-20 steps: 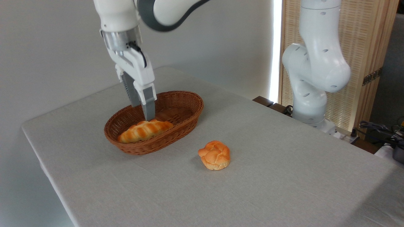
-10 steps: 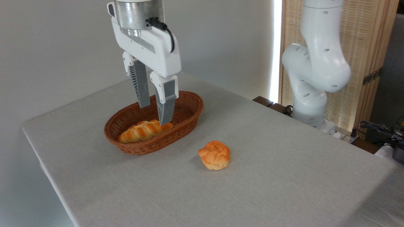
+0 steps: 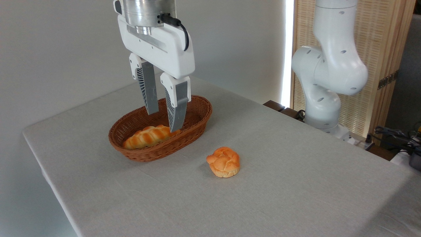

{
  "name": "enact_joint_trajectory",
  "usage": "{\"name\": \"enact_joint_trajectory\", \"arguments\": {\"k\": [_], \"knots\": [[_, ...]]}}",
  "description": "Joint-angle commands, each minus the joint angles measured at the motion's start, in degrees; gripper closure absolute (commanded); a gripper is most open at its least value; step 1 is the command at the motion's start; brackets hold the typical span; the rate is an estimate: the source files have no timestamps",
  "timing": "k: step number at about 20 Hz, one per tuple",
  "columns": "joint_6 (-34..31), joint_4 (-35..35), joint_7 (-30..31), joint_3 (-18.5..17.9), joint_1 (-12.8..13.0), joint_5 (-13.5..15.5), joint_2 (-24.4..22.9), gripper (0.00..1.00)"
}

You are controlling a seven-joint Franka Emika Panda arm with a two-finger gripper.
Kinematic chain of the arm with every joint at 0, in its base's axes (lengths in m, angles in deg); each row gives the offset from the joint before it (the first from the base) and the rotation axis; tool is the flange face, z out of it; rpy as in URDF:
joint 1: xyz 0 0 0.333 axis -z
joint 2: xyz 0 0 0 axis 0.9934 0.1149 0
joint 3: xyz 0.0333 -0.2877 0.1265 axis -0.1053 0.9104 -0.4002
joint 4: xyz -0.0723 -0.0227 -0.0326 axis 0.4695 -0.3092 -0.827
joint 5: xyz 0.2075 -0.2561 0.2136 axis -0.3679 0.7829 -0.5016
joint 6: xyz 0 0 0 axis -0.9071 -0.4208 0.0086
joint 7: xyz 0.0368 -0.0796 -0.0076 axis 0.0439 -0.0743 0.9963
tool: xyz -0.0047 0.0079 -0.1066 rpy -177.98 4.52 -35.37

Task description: Put bread into the basket

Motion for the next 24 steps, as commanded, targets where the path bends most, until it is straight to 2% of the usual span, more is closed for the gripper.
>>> {"name": "enact_joint_trajectory", "arguments": {"k": [1, 11, 14, 21, 24], "knots": [[-2.4, -0.7, -0.2, 4.5, -2.7, -2.9, 0.4, 0.0], [-2.5, 0.6, 0.5, 4.7, -2.9, -2.8, 0.5, 0.0], [-2.6, 0.6, 0.6, 6.5, -2.9, -2.8, 0.9, 0.0], [-2.5, 0.5, 0.6, 7.2, -3.0, -2.6, 0.9, 0.0], [-2.6, 0.4, 0.5, 6.6, -3.0, -2.6, 0.8, 0.0]]}}
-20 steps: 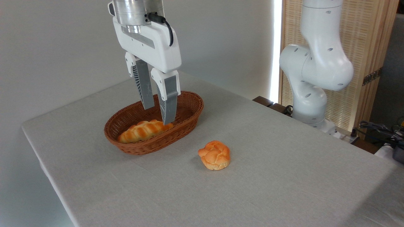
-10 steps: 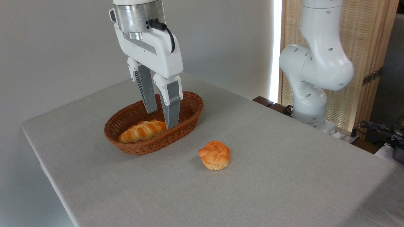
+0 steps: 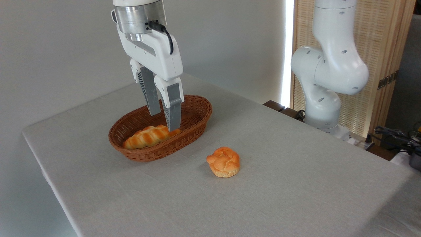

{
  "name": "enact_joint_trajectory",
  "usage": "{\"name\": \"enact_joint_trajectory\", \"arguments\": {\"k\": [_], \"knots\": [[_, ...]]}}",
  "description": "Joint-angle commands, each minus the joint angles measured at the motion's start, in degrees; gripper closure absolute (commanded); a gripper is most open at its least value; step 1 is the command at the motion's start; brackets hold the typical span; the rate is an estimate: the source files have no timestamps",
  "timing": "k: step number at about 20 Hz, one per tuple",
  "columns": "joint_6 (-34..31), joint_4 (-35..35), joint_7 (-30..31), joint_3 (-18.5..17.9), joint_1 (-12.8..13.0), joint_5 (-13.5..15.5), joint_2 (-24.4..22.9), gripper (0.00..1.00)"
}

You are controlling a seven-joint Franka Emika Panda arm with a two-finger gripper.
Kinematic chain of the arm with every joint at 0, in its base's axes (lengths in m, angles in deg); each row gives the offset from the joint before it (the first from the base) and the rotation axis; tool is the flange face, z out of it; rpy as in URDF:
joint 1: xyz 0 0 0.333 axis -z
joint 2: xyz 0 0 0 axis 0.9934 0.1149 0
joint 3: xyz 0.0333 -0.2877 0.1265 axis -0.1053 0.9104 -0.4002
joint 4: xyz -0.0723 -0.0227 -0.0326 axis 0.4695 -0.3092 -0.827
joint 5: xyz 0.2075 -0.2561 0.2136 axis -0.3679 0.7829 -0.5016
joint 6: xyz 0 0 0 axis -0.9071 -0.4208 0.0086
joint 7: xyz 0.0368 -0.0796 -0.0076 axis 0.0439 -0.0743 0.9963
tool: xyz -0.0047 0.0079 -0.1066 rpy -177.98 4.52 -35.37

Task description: Put bread into the basket

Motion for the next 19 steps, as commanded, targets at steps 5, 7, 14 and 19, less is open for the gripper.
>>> {"name": "enact_joint_trajectory", "arguments": {"k": [5, 7, 14, 19], "knots": [[-6.1, -1.2, 0.5, -0.7, -0.5, 0.0, -0.4, 0.0], [-6.6, -1.5, 0.3, -1.4, -0.6, 0.2, -0.4, 0.0], [-3.1, -1.8, 0.1, -2.2, -0.6, 0.3, -0.4, 0.0], [-3.1, -1.8, 0.0, -2.2, -0.6, -0.1, -0.4, 0.0]]}}
